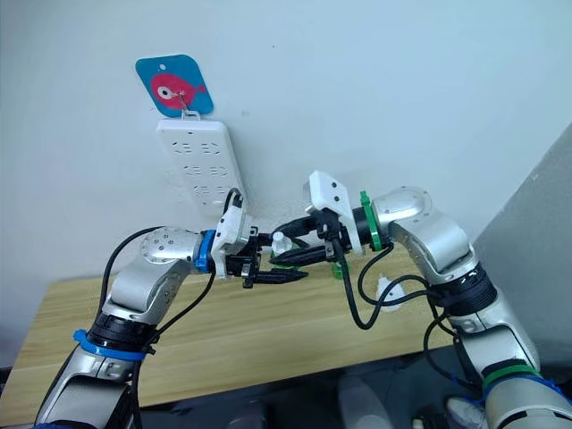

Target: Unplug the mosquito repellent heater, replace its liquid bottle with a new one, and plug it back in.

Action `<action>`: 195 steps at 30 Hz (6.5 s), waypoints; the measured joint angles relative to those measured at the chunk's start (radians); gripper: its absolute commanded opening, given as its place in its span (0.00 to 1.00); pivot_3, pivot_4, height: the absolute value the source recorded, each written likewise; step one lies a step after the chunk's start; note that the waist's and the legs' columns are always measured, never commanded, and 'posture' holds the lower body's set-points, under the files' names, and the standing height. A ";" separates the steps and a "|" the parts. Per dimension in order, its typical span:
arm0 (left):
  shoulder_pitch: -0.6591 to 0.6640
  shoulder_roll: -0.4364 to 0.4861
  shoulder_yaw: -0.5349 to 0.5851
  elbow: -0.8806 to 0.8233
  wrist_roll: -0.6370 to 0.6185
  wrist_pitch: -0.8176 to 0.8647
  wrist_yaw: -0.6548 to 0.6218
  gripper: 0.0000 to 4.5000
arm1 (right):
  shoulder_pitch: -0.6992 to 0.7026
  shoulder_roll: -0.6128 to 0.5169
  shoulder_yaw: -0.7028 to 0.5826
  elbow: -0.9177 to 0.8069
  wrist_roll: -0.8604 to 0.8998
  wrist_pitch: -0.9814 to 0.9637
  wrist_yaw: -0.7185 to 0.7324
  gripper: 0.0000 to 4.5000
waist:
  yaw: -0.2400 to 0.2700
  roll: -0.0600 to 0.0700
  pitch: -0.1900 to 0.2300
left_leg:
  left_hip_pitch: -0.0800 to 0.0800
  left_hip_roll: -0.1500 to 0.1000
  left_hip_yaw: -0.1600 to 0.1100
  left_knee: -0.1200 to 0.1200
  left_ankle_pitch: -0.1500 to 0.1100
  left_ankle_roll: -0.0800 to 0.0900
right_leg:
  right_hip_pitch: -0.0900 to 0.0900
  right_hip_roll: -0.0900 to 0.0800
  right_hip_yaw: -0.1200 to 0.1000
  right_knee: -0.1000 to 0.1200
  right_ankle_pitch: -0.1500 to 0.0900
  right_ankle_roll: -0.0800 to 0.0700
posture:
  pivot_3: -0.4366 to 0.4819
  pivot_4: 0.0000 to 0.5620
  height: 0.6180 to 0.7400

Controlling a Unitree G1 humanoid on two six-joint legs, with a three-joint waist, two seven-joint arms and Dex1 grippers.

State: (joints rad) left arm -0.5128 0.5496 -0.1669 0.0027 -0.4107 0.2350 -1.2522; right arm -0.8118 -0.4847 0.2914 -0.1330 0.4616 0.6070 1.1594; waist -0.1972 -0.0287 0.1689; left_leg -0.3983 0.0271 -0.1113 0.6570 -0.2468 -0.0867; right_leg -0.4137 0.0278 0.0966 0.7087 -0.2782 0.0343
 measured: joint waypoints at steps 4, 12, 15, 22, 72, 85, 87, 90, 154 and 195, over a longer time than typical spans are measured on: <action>0.015 -0.006 0.002 -0.004 -0.002 0.028 0.036 0.51 | 0.065 0.000 -0.072 -0.089 0.016 0.050 -0.100 0.69 | 0.002 0.000 0.000 | 0.000 0.000 0.000 0.000 0.000 0.000 | 0.000 0.000 0.000 0.000 0.000 0.000 | 0.26 0.19 0.97; 0.030 -0.030 0.027 -0.007 -0.010 0.072 0.100 0.51 | 0.295 0.083 -0.091 -0.369 -0.044 0.103 -0.438 0.69 | 0.000 0.000 0.000 | 0.001 0.000 0.001 0.000 0.000 0.000 | 0.000 0.000 0.001 0.001 -0.003 0.004 | 0.24 0.20 0.97; 0.029 -0.035 0.026 -0.007 -0.010 0.079 0.104 0.51 | 0.299 0.137 -0.039 -0.394 -0.091 0.104 -0.530 0.69 | 0.000 0.000 0.000 | 0.001 0.000 0.001 0.000 0.000 0.000 | 0.000 0.000 0.001 0.000 -0.002 0.004 | 0.23 0.20 0.97; 0.029 -0.038 0.026 -0.007 -0.010 0.081 0.104 0.51 | 0.298 0.192 0.042 -0.343 -0.193 0.094 -0.633 0.69 | 0.001 0.000 0.000 | 0.000 0.000 0.001 0.000 0.000 0.000 | 0.000 0.000 0.001 0.000 -0.002 0.003 | 0.24 0.19 0.97; 0.047 -0.044 0.025 0.002 0.018 0.029 0.110 0.51 | 0.266 0.050 -0.039 -0.324 -0.051 0.143 -0.508 0.69 | 0.000 0.001 -0.001 | 0.002 0.000 0.001 -0.009 0.000 0.000 | 0.003 -0.001 0.001 -0.010 0.000 0.000 | 0.25 0.19 0.97; 0.048 -0.039 0.026 -0.005 0.018 0.029 0.102 0.51 | 0.298 -0.067 -0.136 -0.408 0.070 0.222 -0.417 0.69 | -0.008 0.002 -0.001 | 0.005 0.001 0.002 -0.011 0.000 0.000 | 0.004 0.000 0.002 -0.010 -0.001 0.002 | 0.24 0.19 0.97; 0.048 -0.039 0.025 -0.005 0.017 0.029 0.102 0.51 | 0.293 -0.015 -0.090 -0.410 0.049 0.216 -0.458 0.69 | -0.008 0.002 -0.001 | 0.005 0.001 0.002 -0.011 0.000 0.000 | 0.004 0.000 0.002 -0.010 -0.001 0.002 | 0.24 0.19 0.97; 0.048 -0.039 0.025 -0.005 0.017 0.029 0.100 0.51 | 0.288 0.072 -0.014 -0.405 -0.014 0.195 -0.534 0.69 | -0.007 0.002 -0.001 | 0.005 0.001 0.002 -0.011 0.000 0.000 | 0.004 0.000 0.002 -0.011 -0.001 0.002 | 0.24 0.19 0.97; 0.082 -0.033 0.015 -0.012 0.035 0.020 0.085 0.51 | 0.152 0.112 -0.186 -0.360 0.168 0.233 -0.513 0.06 | -0.006 0.004 -0.003 | 0.005 0.001 0.002 -0.011 0.000 0.000 | 0.005 0.000 0.001 -0.011 -0.001 0.001 | 0.24 0.22 0.97; 0.274 0.062 0.091 -0.163 0.052 0.070 0.170 0.51 | 0.435 0.355 -0.196 0.752 -0.445 -0.668 -0.980 0.06 | 0.011 0.011 0.019 | 0.008 0.001 0.005 -0.013 0.000 0.001 | 0.006 0.001 0.005 -0.012 -0.002 0.004 | 0.32 0.33 0.97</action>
State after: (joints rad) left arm -0.2384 0.6120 -0.0754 -0.1603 -0.3586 0.3054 -1.0824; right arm -0.3771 -0.1300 0.0958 0.6188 0.0170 -0.0605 0.1795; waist -0.1866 -0.0173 0.1874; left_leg -0.3904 0.0286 -0.1061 0.6442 -0.2472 -0.0861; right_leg -0.4078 0.0285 0.1014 0.6967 -0.2806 0.0380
